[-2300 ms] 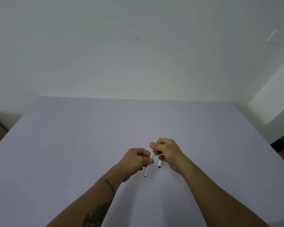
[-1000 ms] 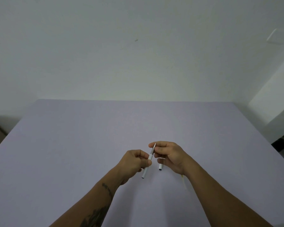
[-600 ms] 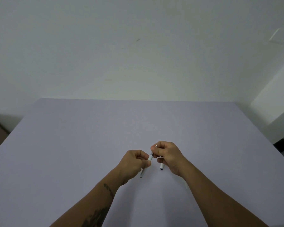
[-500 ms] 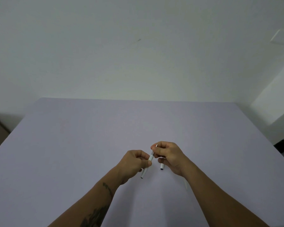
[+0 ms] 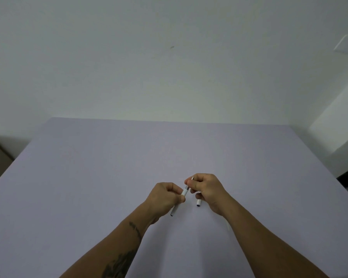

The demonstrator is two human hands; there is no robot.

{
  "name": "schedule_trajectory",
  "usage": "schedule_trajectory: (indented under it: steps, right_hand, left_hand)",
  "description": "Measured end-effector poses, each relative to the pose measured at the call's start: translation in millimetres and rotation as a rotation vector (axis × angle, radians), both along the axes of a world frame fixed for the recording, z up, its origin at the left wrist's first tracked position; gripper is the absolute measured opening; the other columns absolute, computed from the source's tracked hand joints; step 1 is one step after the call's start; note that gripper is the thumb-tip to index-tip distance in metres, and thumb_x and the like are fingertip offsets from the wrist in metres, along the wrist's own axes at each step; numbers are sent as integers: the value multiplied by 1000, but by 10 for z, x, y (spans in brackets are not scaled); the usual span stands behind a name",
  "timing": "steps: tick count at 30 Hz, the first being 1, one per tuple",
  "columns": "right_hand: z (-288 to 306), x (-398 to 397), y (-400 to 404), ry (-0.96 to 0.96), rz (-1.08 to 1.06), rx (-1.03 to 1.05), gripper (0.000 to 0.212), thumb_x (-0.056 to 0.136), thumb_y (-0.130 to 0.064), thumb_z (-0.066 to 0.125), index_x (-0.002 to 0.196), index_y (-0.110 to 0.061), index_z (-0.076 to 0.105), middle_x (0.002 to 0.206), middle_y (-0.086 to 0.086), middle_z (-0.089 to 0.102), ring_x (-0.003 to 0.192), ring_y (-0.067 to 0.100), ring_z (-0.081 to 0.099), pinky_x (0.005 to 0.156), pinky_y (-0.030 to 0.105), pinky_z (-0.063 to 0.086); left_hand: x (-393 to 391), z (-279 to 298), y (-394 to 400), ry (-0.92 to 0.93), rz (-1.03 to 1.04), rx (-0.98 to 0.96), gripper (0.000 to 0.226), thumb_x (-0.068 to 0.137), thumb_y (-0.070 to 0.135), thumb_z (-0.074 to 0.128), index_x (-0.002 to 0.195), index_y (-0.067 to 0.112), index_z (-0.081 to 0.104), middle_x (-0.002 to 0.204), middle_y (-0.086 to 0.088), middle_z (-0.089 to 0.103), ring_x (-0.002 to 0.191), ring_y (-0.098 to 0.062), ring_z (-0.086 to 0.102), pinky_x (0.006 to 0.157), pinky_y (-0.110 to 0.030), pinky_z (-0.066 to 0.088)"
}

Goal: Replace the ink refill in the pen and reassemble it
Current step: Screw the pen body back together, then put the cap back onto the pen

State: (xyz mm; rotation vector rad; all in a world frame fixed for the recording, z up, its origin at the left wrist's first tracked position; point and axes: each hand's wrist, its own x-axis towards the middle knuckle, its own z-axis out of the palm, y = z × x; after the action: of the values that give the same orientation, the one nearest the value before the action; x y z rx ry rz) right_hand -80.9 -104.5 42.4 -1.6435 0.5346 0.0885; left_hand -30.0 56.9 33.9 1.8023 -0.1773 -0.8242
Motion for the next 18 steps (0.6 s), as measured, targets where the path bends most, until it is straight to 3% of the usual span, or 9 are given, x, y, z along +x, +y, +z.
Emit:
schedule_trajectory:
  steps: [3,7,11,15,18]
  right_hand:
    - [-23,11,-15,30,-15,-14,17,89,-15,69,74,-14,77,80,6,72,71,15,59,59,29,46]
    - [-17,18,-149,115,48,5,10,87,-17,71,91,-19,80,77,-4,72,71,12,65,59,25,50]
    - [-164,-41,-422,251,-71,-136,28,85,-8,68,112,-15,71,85,6,68,71,15,65,63,26,50]
    - [-464,-66,-563,398,-9,-408,24,85,-8,59,105,-4,72,83,13,69,67,20,60,60,26,45]
    - [-670,44,-530,485,98,-602,21,89,-20,54,75,-6,60,82,13,63,74,28,56,67,31,43]
  left_hand:
    - [-1,-26,-21,-47,11,48,10,82,8,71,76,16,71,80,-6,67,79,-20,61,74,-33,52]
    - [-2,-74,-51,-77,36,76,5,83,13,71,80,17,71,79,-5,67,74,-17,60,60,-25,50]
    - [46,-129,-72,-49,72,94,6,82,13,70,79,18,69,81,-3,66,74,-16,59,59,-24,47]
    - [77,-195,-93,-10,79,104,5,81,11,69,79,16,69,82,-4,65,73,-16,57,65,-27,47]
    - [66,-240,-108,17,90,109,5,81,10,69,83,13,71,89,-12,70,77,-19,58,72,-31,49]
